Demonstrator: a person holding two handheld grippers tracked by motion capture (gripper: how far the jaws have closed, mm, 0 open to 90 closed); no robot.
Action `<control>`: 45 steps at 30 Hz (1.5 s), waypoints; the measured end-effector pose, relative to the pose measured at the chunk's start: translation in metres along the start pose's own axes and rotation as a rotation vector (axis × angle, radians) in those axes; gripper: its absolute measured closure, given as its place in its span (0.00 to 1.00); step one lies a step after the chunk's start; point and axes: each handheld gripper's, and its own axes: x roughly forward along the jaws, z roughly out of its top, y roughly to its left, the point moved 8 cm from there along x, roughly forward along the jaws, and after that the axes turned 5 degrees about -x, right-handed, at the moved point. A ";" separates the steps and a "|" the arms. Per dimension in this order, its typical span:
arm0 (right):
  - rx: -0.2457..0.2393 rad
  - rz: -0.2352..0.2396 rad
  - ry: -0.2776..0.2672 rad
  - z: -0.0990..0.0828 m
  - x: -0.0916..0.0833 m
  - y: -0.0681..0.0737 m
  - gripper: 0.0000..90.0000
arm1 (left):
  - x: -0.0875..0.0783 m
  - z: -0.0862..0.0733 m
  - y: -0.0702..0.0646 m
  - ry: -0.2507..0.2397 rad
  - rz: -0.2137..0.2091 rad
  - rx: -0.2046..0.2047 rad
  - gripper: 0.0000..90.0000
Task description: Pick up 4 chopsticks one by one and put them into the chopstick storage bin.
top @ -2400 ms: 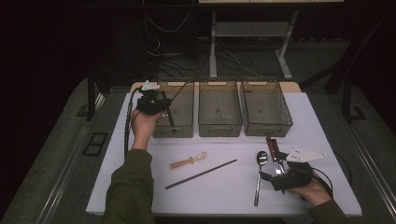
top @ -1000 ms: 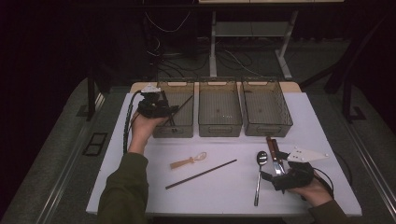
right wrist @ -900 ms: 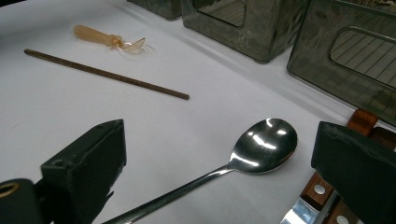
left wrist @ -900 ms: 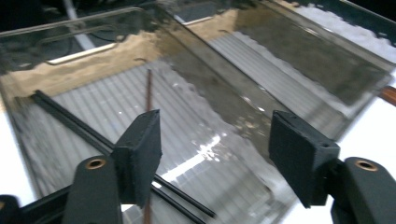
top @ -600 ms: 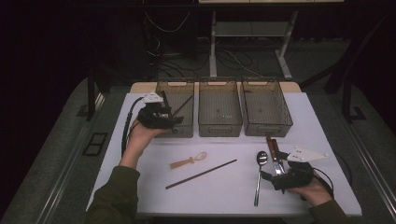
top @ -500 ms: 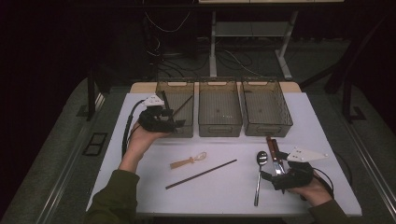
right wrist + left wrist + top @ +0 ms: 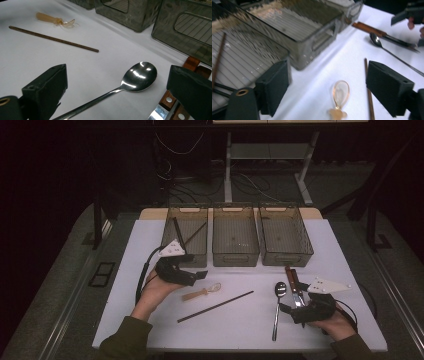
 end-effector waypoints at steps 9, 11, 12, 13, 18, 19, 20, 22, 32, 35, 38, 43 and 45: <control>-0.002 0.000 -0.001 0.000 0.000 0.000 0.04 | 0.001 -0.021 -0.022 0.023 -0.025 0.025 0.16; -0.002 -0.001 -0.003 0.000 0.000 -0.001 0.04 | 0.001 -0.025 -0.027 0.025 -0.022 0.036 0.16; -0.003 -0.001 -0.003 0.000 0.000 -0.001 0.04 | 0.002 -0.027 -0.029 0.028 -0.025 0.038 0.16; -0.003 -0.001 -0.003 0.000 0.000 -0.001 0.04 | 0.002 -0.030 -0.030 0.035 -0.029 0.042 0.16; -0.002 -0.003 -0.004 0.000 0.000 -0.001 0.04 | 0.006 -0.042 -0.043 0.061 -0.039 0.059 0.17; -0.002 -0.003 -0.004 0.001 0.000 -0.001 0.04 | 0.006 -0.043 -0.045 0.065 -0.042 0.064 0.18; -0.003 -0.003 -0.003 0.000 0.000 -0.001 0.04 | 0.006 -0.046 -0.047 0.069 -0.044 0.072 0.19; -0.005 -0.003 -0.005 0.001 0.000 -0.001 0.04 | 0.007 -0.049 -0.051 0.071 -0.050 0.071 0.23; -0.005 -0.006 -0.004 0.000 -0.001 -0.001 0.04 | 0.016 -0.065 -0.061 0.122 -0.089 0.094 0.59; -0.007 -0.006 -0.003 0.000 0.000 -0.001 0.04 | 0.019 -0.069 -0.063 0.146 -0.093 0.103 0.67; -0.004 -0.007 -0.002 0.000 0.000 -0.001 0.04 | 0.023 -0.073 -0.062 0.167 -0.085 0.101 0.72; -0.006 -0.006 -0.001 0.000 0.000 -0.001 0.04 | 0.027 -0.077 -0.062 0.194 -0.103 0.093 0.81; -0.006 -0.006 -0.002 0.000 0.000 -0.001 0.04 | 0.027 -0.078 -0.062 0.201 -0.099 0.094 0.83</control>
